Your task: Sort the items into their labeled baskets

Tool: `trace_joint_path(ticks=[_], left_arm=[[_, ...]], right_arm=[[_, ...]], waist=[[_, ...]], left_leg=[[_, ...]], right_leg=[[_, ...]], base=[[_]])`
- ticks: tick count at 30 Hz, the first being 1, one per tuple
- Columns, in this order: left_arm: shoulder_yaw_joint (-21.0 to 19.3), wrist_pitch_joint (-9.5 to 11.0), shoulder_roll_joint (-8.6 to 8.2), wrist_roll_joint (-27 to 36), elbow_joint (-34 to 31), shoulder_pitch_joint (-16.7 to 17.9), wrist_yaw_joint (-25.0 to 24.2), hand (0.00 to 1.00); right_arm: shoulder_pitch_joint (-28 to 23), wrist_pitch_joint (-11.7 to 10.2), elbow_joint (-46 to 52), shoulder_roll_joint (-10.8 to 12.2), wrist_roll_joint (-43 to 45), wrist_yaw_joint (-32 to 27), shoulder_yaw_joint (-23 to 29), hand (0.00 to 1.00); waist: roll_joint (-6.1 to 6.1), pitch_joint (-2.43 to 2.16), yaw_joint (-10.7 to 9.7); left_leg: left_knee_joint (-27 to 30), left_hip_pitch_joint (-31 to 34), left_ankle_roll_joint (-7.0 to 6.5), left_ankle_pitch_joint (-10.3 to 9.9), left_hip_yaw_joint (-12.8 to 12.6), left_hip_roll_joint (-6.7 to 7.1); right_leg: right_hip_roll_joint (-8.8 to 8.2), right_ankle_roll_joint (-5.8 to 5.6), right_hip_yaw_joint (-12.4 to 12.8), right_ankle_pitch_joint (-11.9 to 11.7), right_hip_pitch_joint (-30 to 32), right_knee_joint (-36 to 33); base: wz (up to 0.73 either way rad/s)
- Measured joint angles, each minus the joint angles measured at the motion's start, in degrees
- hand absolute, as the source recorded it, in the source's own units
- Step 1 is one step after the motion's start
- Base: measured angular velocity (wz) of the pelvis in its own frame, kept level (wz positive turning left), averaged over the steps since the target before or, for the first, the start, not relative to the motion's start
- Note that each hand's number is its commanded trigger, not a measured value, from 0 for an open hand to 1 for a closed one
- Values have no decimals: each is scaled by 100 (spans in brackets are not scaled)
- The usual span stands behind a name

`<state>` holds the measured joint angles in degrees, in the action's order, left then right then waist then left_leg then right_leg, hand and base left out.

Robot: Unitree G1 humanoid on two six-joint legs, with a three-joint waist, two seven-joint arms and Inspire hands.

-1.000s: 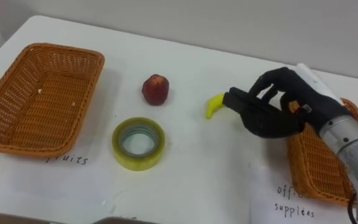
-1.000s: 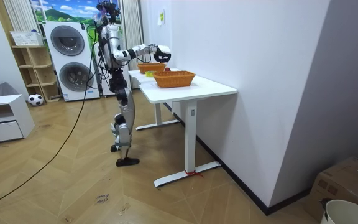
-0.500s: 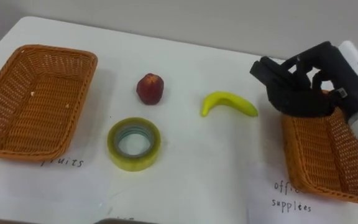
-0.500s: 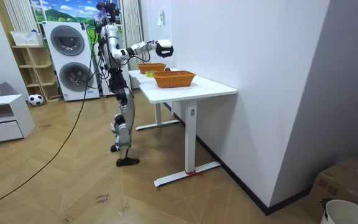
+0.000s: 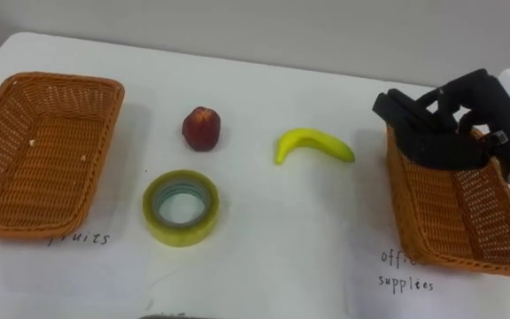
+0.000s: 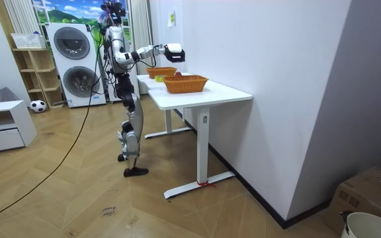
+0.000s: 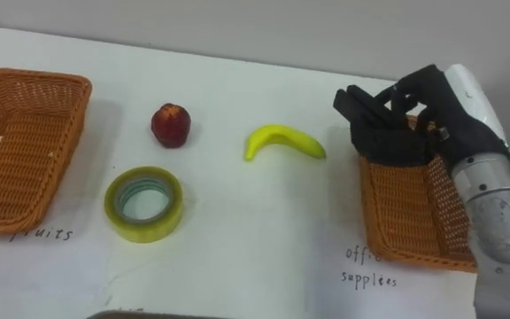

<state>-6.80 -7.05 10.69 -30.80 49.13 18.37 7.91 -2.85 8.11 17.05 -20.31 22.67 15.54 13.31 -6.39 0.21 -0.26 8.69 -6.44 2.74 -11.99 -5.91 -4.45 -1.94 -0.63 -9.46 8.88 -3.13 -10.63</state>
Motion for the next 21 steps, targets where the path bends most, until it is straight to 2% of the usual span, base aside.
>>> trace_joint_path(ticks=[6,14,21], left_arm=[[-34,-68,-10,-7,-102,46,-17,0],[-230,-47,-49,6,-132,-32,5,0],[-257,-41,-56,75,-98,-36,33,0]], right_arm=[[-183,28,-3,1,-8,-49,106,100],[-276,21,-342,0,-160,-59,299,100],[-277,22,-564,0,-249,-82,372,100]], waist=[[12,-32,-103],[3,-37,-105],[20,-15,-106]], left_leg=[[1,-14,-2,-1,-16,1],[2,-15,-2,-1,-30,2],[2,-16,-2,0,-35,4]], right_leg=[[-2,0,6,0,-16,2],[-2,-3,18,1,-11,7],[-2,-9,34,5,-6,14]], base=[[0],[0],[0]])
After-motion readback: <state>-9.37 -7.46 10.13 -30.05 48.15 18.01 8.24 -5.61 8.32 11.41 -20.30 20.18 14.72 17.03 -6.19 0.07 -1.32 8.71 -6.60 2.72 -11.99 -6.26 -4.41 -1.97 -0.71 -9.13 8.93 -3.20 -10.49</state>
